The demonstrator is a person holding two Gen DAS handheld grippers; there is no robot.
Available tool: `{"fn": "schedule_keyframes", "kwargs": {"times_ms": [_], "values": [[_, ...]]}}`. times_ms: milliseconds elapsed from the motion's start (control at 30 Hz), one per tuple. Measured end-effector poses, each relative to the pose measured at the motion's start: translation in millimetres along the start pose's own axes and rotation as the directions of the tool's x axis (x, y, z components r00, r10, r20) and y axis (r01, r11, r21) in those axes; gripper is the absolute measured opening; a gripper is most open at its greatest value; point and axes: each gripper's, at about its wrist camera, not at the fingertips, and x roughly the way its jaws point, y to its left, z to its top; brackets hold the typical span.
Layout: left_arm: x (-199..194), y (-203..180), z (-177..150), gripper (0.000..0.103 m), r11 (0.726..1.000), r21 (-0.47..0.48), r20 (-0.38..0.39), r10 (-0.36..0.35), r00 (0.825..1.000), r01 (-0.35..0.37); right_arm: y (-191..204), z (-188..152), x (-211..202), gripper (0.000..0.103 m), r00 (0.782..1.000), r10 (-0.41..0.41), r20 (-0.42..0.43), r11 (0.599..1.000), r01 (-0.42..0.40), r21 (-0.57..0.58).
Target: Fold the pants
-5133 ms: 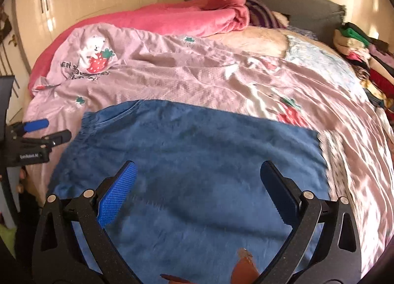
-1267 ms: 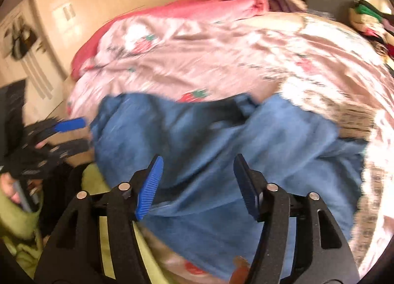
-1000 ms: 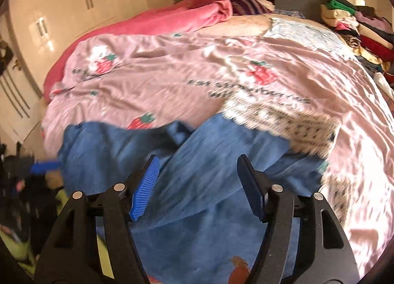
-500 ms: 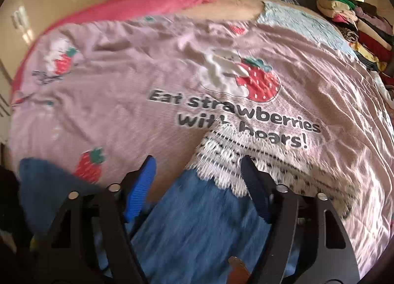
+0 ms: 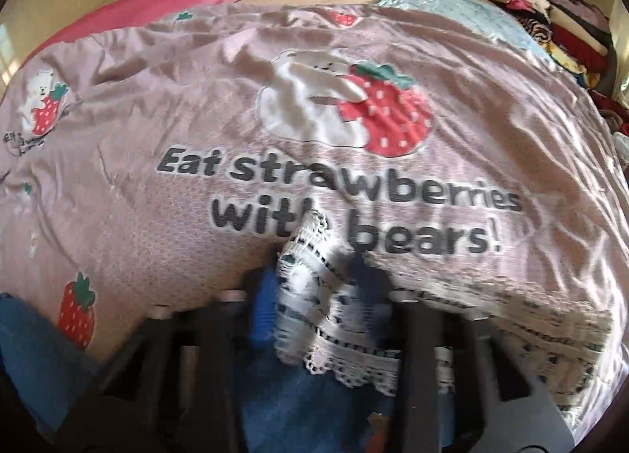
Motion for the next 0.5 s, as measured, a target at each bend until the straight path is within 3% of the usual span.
{"fn": "schedule_keyframes", "kwargs": {"times_ms": [167, 267, 367, 433, 467, 500], "values": [[-5.5, 8.7, -1.7, 0.023, 1.0, -0.018, 0.012, -0.02, 1.0, 0.02, -25.6, -7.9, -37.1, 0.006, 0.997, 0.052, 0.061, 0.996, -0.056, 0.067], [-11.5, 14.0, -2.7, 0.032, 0.999, -0.021, 0.027, -0.028, 0.999, 0.028, -44.1, -16.9, -71.8, 0.006, 0.99, 0.081, 0.115, 0.991, -0.093, 0.098], [-15.9, 12.6, -4.9, 0.033, 1.0, -0.007, 0.033, -0.015, 0.999, 0.015, -63.8, -27.4, -105.2, 0.006, 0.982, 0.097, 0.16, 0.984, -0.119, 0.131], [-18.1, 14.3, -3.9, 0.02, 1.0, -0.002, 0.032, -0.002, 0.999, 0.002, -74.8, -35.5, -124.0, 0.006, 0.978, 0.094, 0.185, 0.982, -0.122, 0.145], [-20.3, 15.6, -4.0, 0.003, 1.0, 0.005, 0.035, 0.012, 0.999, -0.012, -80.6, -40.5, -132.7, 0.006, 0.976, 0.09, 0.196, 0.981, -0.121, 0.153], [-24.3, 14.7, -1.0, 0.002, 1.0, 0.012, 0.041, 0.016, 0.999, -0.017, -84.8, -45.8, -140.4, 0.006, 0.975, 0.088, 0.205, 0.98, -0.122, 0.16]]}}
